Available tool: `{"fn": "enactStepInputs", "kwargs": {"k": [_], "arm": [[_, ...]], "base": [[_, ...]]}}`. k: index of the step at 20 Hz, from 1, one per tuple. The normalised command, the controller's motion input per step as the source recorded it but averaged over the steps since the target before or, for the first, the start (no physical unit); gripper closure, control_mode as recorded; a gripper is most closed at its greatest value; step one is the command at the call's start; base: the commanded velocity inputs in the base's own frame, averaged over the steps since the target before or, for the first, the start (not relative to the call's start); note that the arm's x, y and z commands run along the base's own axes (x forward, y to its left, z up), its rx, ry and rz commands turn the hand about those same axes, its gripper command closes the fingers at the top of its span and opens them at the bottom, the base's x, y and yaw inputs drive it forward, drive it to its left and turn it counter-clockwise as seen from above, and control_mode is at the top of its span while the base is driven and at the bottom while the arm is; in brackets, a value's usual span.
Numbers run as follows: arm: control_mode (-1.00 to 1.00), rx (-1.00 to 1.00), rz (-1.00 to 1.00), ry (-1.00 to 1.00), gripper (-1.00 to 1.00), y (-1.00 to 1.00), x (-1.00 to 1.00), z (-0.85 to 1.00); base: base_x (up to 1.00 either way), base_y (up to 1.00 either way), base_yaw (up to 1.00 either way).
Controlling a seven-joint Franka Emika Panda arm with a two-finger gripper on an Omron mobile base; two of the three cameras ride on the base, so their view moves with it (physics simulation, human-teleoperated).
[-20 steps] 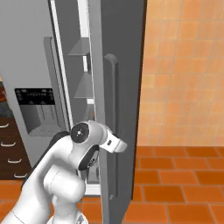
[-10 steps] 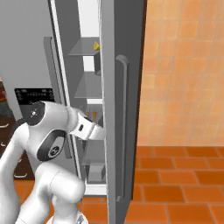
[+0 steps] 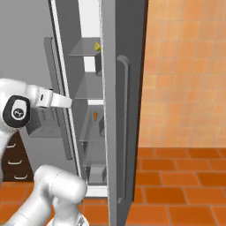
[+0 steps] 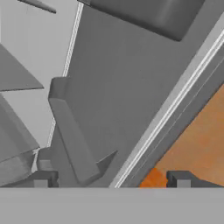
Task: Grab a lemon wedge from the fridge and one ice cube from the ice bowl, and put them in the glass of lemonade.
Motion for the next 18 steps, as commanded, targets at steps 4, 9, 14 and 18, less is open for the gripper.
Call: {"fn": "enactStepInputs", "kwargs": {"k": [4, 9, 14, 18], "arm": [[-1.0, -0.28, -0.09, 0.39, -1.0, 0.07, 1.0, -0.18], [-1.0, -0.09, -0.1, 0.17, -1.0, -0.5, 0.87, -0.47], [-1.0, 0.0, -0.2, 0.09, -1.0, -1.0, 0.49, -0.7], [-1.0, 0.02, -0.22, 0.07, -1.0, -1.0, 0.24, -0.63]], "base": [[0.0, 0.0, 0.0], [0.0, 0.0, 0.0], [0.0, 0.0, 0.0], [0.0, 0.0, 0.0]]}}
